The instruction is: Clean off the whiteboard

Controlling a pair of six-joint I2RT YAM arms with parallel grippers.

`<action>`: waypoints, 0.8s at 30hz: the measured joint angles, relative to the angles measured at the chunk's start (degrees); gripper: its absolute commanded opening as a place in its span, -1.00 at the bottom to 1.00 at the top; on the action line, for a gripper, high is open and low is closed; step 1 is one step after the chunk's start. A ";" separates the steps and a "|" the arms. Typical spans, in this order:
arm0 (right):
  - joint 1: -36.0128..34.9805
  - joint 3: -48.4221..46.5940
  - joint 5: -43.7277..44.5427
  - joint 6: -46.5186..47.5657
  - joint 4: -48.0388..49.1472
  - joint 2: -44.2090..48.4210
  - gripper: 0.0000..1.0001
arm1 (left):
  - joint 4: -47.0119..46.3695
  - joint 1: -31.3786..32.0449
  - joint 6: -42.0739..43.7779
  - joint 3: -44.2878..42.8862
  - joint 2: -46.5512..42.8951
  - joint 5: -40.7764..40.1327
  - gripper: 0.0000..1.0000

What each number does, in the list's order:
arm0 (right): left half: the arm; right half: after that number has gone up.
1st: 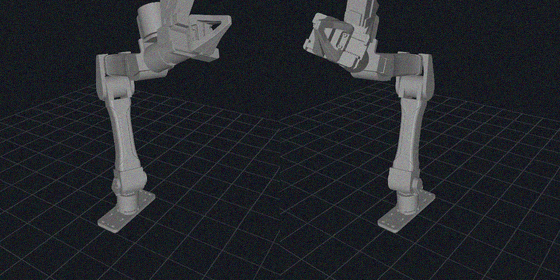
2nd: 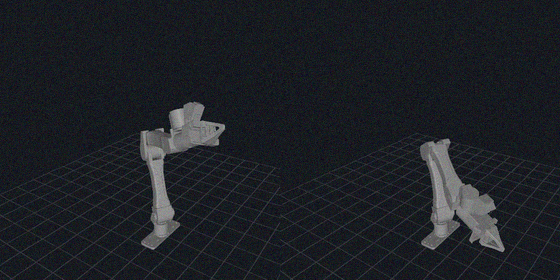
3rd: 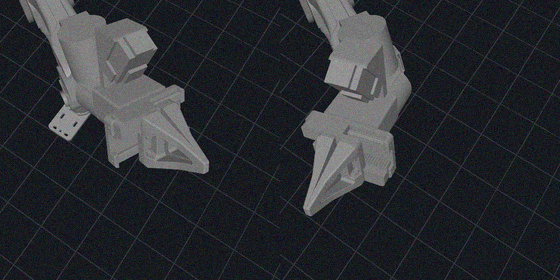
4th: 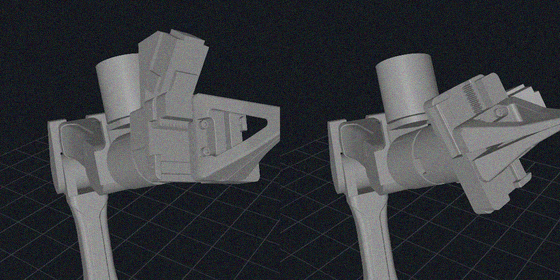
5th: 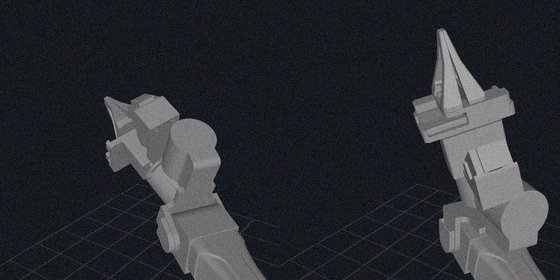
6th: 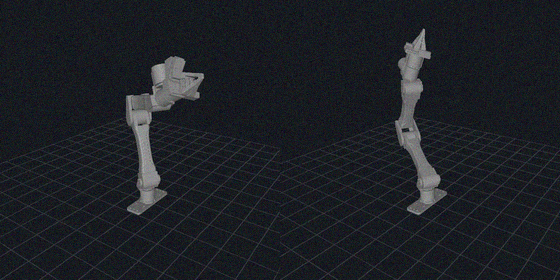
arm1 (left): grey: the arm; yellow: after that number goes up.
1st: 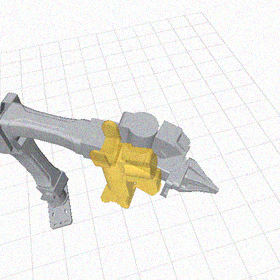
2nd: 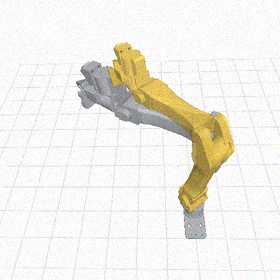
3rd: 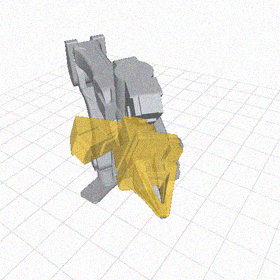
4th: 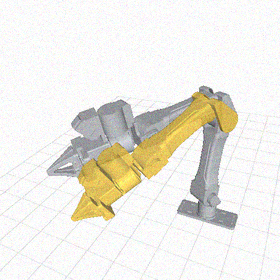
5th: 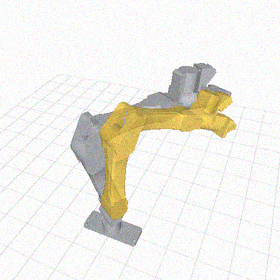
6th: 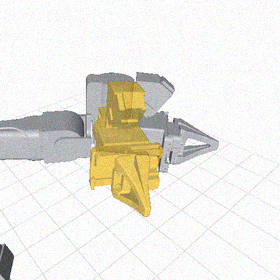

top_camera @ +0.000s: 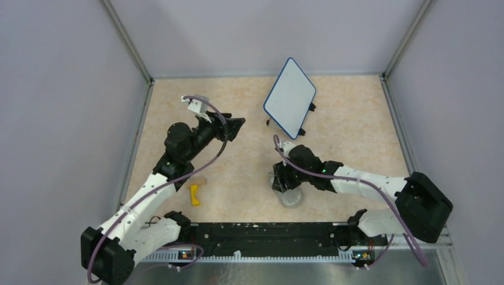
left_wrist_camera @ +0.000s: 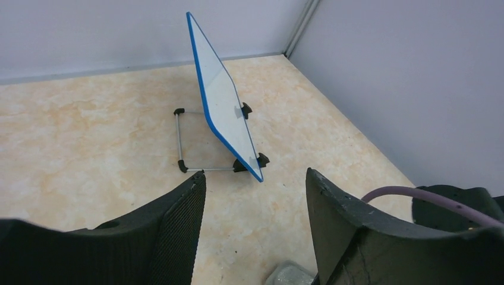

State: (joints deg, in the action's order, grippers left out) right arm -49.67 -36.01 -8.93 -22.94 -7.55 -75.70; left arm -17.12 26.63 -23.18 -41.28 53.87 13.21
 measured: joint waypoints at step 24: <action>-0.04 -29.20 22.82 15.41 -14.38 32.44 0.71 | -2.51 0.00 4.02 -11.56 -5.81 2.60 0.98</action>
State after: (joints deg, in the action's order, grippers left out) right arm -49.71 -65.21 13.89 -7.53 -21.93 -43.27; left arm -19.64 26.63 -19.16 -52.84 48.05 15.81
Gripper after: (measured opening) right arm 0.847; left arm 0.987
